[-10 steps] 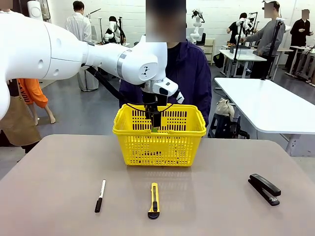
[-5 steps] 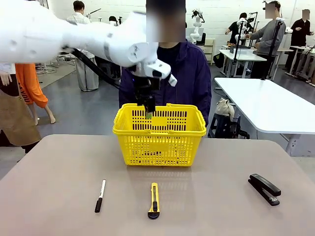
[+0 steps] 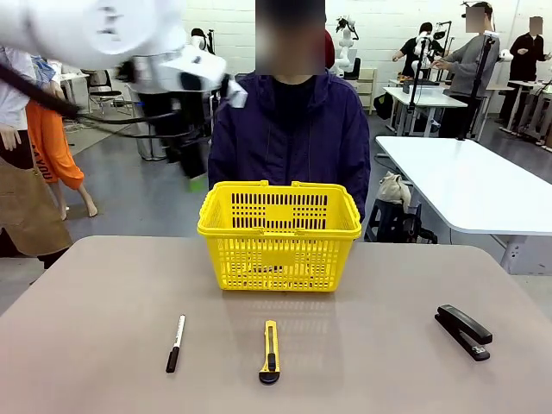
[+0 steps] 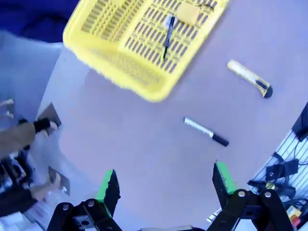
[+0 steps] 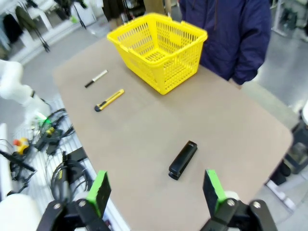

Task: Place the items the person wants into the basket.
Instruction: Pick up the item the person points to and place it in the Market Basket.

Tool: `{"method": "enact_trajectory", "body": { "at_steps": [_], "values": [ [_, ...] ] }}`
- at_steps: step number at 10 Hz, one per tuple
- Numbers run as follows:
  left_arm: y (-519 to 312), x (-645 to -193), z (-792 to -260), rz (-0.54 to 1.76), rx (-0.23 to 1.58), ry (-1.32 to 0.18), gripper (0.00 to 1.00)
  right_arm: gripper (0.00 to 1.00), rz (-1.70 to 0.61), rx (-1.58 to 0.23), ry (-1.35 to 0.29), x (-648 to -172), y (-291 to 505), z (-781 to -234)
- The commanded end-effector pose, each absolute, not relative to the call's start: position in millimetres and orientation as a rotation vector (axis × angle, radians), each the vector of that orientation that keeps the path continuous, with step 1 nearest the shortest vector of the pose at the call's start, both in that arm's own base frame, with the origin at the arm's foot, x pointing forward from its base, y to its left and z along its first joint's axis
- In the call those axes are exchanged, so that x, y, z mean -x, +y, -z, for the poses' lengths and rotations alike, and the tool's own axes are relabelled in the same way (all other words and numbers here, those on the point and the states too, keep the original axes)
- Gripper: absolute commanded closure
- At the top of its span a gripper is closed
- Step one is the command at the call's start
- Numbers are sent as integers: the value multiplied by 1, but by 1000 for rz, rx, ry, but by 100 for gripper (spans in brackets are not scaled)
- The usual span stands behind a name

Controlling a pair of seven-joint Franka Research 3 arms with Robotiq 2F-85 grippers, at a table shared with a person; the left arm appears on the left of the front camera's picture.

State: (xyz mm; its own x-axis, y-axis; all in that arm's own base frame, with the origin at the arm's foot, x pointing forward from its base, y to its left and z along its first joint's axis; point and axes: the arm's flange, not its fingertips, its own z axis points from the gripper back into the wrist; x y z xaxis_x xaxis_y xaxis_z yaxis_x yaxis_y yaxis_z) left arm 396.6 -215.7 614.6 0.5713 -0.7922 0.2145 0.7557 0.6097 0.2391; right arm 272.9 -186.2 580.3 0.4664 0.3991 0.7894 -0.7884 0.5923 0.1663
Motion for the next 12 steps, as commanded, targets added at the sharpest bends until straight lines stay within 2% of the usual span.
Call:
{"method": "enact_trajectory", "body": {
  "at_steps": [1,5,6,12],
  "values": [
    [-180,-370,-589,855,-86,-336,0,0,-789,-592,-814,-275,-186,-582],
    [-147,-360,-571,770,-39,-294,0,0,-789,-592,-814,-275,-186,-582],
    [-150,-361,-577,808,-89,-285,0,0,-789,-592,-814,-275,-186,-582],
    [-150,-361,-577,808,-89,-285,0,0,-789,-592,-814,-275,-186,-582]
  ]
}}
